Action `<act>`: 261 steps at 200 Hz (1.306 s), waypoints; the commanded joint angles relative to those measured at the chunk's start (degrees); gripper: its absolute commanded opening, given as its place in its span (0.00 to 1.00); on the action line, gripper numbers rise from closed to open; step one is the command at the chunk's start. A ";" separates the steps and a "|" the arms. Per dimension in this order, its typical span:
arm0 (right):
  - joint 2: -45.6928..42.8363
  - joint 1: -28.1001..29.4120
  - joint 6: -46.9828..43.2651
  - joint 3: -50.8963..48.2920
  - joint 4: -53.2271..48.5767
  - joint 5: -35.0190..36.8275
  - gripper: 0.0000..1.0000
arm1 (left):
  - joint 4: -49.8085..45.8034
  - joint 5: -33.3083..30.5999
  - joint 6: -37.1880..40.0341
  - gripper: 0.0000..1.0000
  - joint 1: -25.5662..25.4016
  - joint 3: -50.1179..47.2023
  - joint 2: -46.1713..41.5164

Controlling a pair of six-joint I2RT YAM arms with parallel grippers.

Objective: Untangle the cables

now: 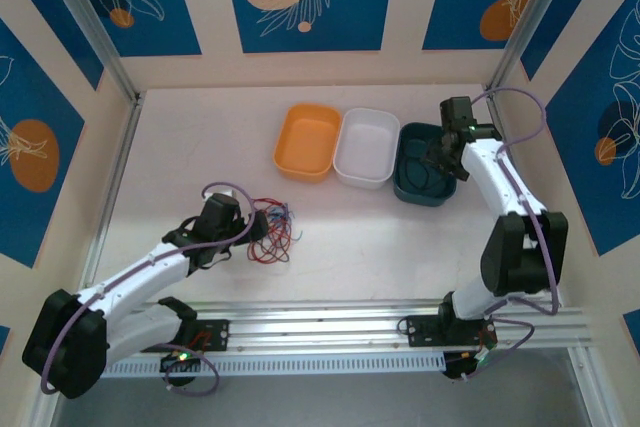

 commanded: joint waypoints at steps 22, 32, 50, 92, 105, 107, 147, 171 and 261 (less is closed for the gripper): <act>-10.88 5.41 -0.22 -4.47 0.93 -5.49 0.68 | 3.66 0.61 -2.85 1.00 0.62 -0.87 -2.05; -12.93 8.17 -0.34 -5.75 2.40 -6.24 0.68 | 4.43 0.78 -3.43 1.00 0.77 -1.13 -2.31; -15.22 13.99 -0.32 -6.82 4.30 -5.78 0.68 | 5.48 1.56 -4.28 1.00 1.41 -1.28 -2.48; -16.41 25.90 0.11 -7.92 8.29 -3.45 0.73 | 11.24 6.80 -7.30 1.00 4.41 -2.60 -2.05; -16.28 29.18 0.39 -8.44 9.36 -2.37 0.78 | 13.63 8.90 -8.26 1.00 5.20 -3.00 -1.38; -16.27 29.75 0.40 -8.53 9.48 -2.26 0.79 | 14.04 9.27 -8.33 1.00 5.31 -3.07 -1.26; -16.14 37.06 2.10 -10.68 12.19 -0.79 0.99 | 17.98 13.18 -8.03 1.00 6.29 -2.22 3.69; -16.07 39.58 3.08 -11.99 13.41 -0.69 0.99 | 21.99 15.35 -8.67 0.92 6.42 -2.22 7.93; -12.82 42.10 4.93 -13.75 13.98 -2.47 0.99 | 38.39 22.88 -13.50 0.62 2.86 0.54 21.96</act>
